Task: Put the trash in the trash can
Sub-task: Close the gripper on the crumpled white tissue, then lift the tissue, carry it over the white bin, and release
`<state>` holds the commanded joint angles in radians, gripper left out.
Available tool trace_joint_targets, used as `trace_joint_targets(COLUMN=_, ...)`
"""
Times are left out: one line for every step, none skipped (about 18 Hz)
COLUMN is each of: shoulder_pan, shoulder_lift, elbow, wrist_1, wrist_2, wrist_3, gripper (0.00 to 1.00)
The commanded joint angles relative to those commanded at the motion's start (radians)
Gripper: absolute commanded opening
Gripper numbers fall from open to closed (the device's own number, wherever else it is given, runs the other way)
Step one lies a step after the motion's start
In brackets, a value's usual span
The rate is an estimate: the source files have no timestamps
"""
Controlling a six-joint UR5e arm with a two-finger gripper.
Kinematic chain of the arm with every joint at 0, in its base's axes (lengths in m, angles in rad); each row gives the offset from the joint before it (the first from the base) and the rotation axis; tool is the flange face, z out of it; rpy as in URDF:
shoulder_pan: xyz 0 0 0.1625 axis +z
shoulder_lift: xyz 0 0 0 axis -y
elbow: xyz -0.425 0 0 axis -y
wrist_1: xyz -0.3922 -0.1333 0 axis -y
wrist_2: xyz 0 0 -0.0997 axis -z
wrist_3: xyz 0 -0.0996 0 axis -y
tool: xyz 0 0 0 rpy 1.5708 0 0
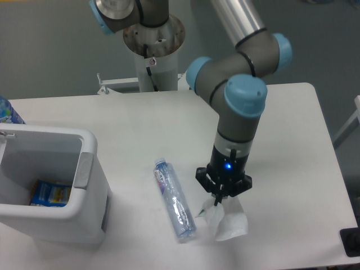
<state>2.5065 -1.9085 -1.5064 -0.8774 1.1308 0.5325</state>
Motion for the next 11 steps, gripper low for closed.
trace_joint_targets(shoulder_pan=-0.002, shoulder_lift=0.017, elbow=0.002, wrist_1=0.0, wrist_2=-0.022, wrist_3=-0.021, gripper=0.0)
trace_joint_targets(shoulder_pan=-0.005, shoulder_lift=0.034, elbow=0.002, wrist_1=0.0, wrist_2=-0.041, wrist_3=-0.04, gripper=0.0)
trace_joint_targets(shoulder_pan=-0.008, shoulder_lift=0.049, elbow=0.002, wrist_1=0.0, wrist_2=-0.064, wrist_3=-0.057, gripper=0.0)
trace_joint_targets(shoulder_pan=-0.012, shoulder_lift=0.061, elbow=0.0, wrist_1=0.0, wrist_2=-0.08, wrist_3=-0.074, gripper=0.0)
trace_joint_targets(shoulder_pan=-0.021, shoulder_lift=0.08, elbow=0.0, wrist_1=0.0, wrist_2=-0.086, wrist_3=-0.094, gripper=0.0)
trace_joint_targets(shoulder_pan=-0.038, shoulder_lift=0.094, elbow=0.0, wrist_1=0.0, wrist_2=-0.092, wrist_3=-0.112, gripper=0.0)
trace_joint_targets(shoulder_pan=-0.055, shoulder_lift=0.103, elbow=0.002, wrist_1=0.0, wrist_2=-0.1, wrist_3=-0.13, gripper=0.0)
trace_joint_targets(shoulder_pan=-0.069, shoulder_lift=0.117, elbow=0.002, wrist_1=0.0, wrist_2=-0.109, wrist_3=-0.152, gripper=0.0)
trace_joint_targets(shoulder_pan=-0.08, shoulder_lift=0.135, elbow=0.0, wrist_1=0.0, wrist_2=-0.118, wrist_3=-0.172, gripper=0.0)
trace_joint_targets(shoulder_pan=-0.098, shoulder_lift=0.146, elbow=-0.003, wrist_1=0.0, wrist_2=-0.126, wrist_3=-0.187, gripper=0.0)
trace_joint_targets(shoulder_pan=-0.122, shoulder_lift=0.157, elbow=-0.001, wrist_1=0.0, wrist_2=-0.128, wrist_3=-0.203, gripper=0.0)
